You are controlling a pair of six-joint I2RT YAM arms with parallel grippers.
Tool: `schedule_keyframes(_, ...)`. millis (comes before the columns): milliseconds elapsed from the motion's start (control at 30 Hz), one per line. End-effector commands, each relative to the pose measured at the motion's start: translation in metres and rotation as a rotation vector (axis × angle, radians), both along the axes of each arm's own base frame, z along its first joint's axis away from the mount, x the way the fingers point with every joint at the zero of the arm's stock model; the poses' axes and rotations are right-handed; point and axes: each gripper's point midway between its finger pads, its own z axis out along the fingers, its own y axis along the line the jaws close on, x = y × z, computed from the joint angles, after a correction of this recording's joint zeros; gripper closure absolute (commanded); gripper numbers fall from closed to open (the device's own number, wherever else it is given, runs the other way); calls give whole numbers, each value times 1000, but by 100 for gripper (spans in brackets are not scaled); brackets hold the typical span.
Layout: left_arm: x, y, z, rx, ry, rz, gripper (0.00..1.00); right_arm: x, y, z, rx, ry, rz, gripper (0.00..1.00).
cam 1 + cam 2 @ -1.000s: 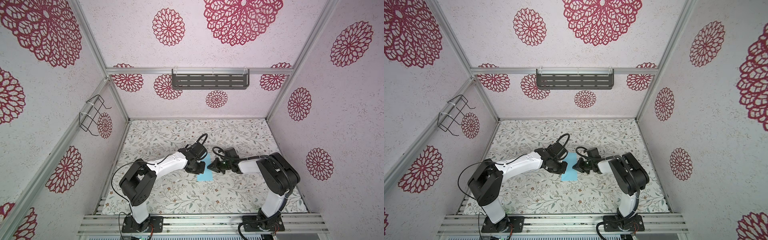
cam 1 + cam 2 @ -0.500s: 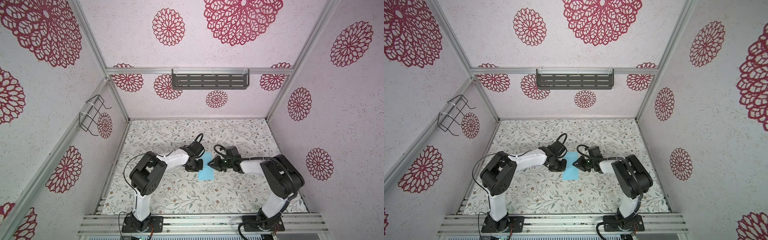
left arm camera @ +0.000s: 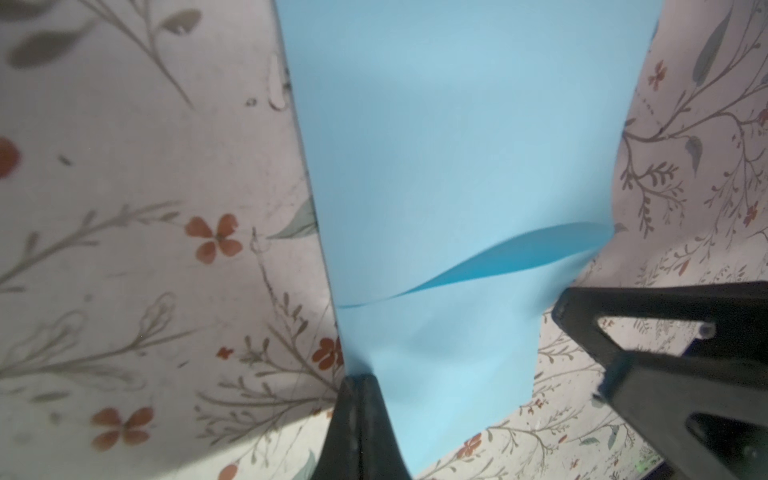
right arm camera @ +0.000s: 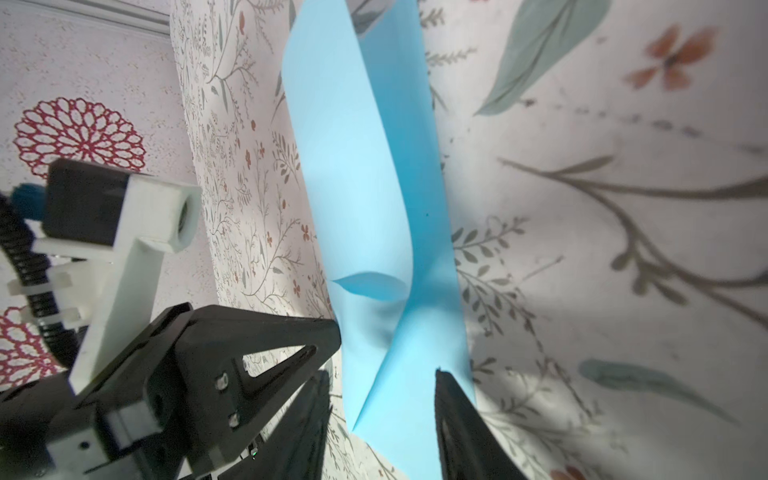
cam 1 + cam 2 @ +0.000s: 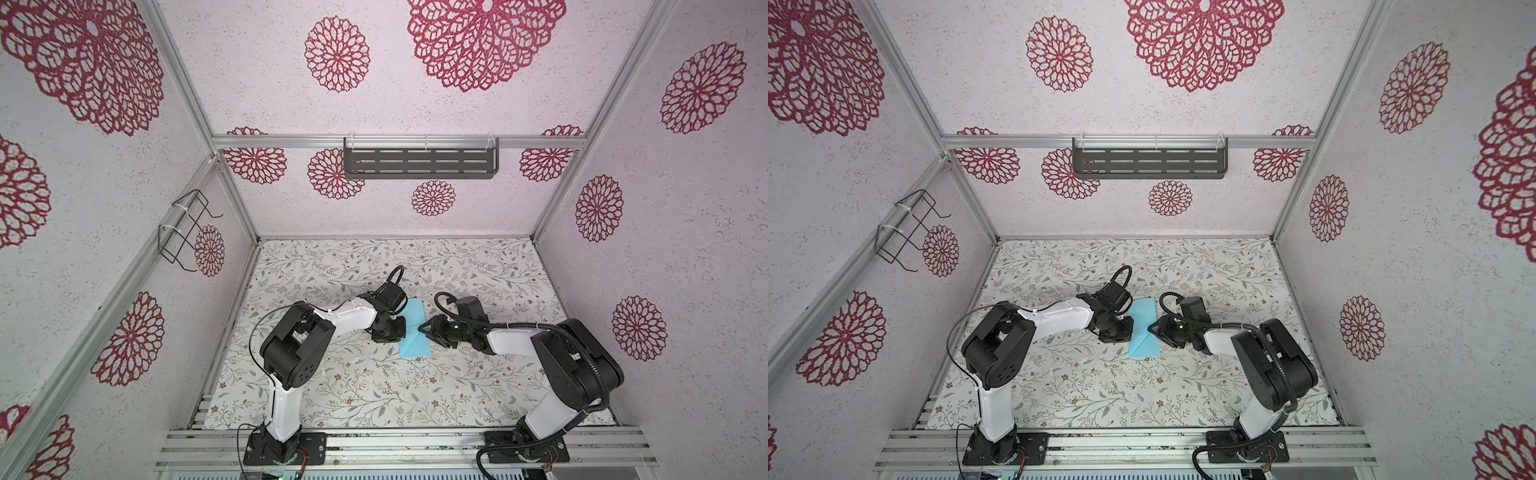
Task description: Fold a paper plane with a square sheet of paper (pick it up from the middle)
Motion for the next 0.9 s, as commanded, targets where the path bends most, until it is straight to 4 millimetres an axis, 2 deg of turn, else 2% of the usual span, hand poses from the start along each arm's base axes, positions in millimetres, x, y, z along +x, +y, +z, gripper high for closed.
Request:
schedule_keyframes(0, -8, 12, -12, 37, 33, 18, 100, 10, 6, 8, 36, -25, -3, 56)
schedule_keyframes(467, -9, 16, -12, 45, 43, 11, 100, 9, 30, 2, 117, -22, 94, 74)
schedule_keyframes(533, -5, 13, 4, 19, 11, 14, 100, 7, 32, 0, 131, -20, 94, 76)
schedule_keyframes(733, 2, 13, 23, -26, -18, 34, 100, 11, 33, 7, 162, -48, 74, 87)
schedule_keyframes(867, 10, 17, 51, -108, -68, 85, 86, 16, 32, 19, 168, -90, 60, 93)
